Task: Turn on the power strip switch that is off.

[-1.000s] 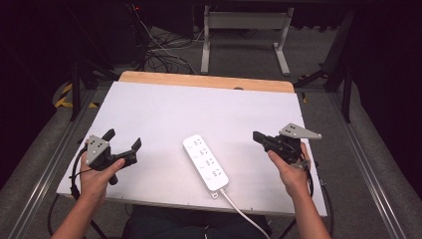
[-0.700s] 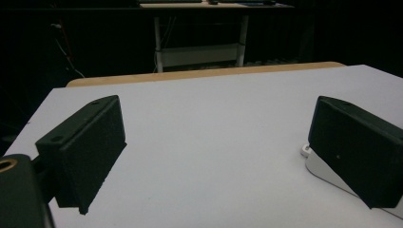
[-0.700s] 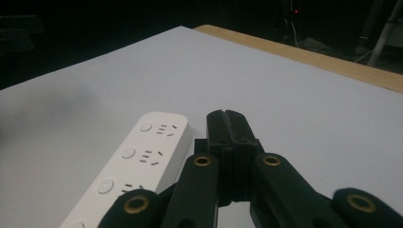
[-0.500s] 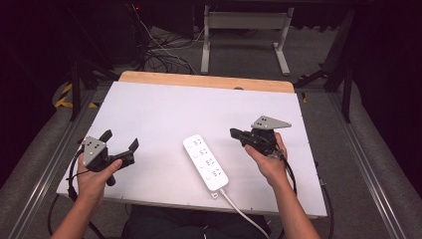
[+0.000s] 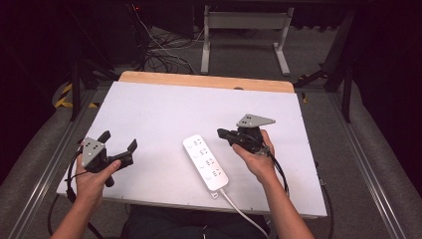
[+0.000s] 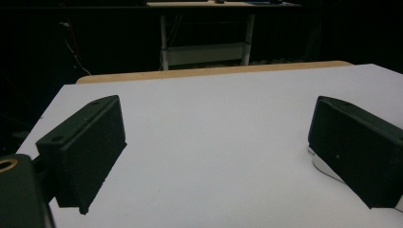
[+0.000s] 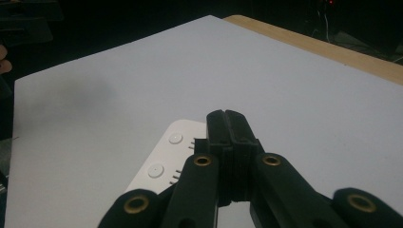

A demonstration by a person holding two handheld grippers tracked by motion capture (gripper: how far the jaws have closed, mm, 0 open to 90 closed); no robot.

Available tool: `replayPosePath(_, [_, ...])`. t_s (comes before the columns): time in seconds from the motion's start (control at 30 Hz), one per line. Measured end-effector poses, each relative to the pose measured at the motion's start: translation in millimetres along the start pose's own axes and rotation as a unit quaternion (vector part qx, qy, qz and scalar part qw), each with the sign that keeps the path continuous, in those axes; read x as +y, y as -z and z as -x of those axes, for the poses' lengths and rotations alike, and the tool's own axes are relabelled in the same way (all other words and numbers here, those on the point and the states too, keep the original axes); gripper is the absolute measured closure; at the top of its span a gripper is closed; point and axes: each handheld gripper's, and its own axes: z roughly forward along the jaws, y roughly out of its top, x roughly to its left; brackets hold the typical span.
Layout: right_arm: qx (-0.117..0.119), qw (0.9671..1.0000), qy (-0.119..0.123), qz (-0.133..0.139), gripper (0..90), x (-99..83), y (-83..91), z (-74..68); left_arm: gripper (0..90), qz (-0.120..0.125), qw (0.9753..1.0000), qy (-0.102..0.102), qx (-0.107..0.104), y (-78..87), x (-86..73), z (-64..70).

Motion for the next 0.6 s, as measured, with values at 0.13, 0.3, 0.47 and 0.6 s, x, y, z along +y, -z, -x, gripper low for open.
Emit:
replayPosePath(0.13, [0.009, 0.9999, 0.004, -0.005, 90.0, 0.6, -4.8, -3.1, 5.8, -0.001, 1.0, -0.002, 0.001, 0.2, 0.0, -0.1])
replayPosePath(0.3, [0.02, 0.9996, 0.012, -0.015, 90.0, 0.5, -10.7, -8.4, 5.9, -0.003, 1.0, -0.003, 0.001, -0.1, -0.3, 0.1])
replayPosePath(0.47, [0.028, 0.9992, 0.016, -0.021, 90.0, 0.8, -16.6, -12.6, 6.0, -0.002, 1.0, -0.003, 0.001, -0.1, -0.5, 0.1])
replayPosePath(0.6, [0.037, 0.9986, 0.024, -0.028, 90.0, 0.3, -22.4, -17.3, 6.0, -0.002, 1.0, -0.003, 0.001, 0.6, -0.5, -0.2])
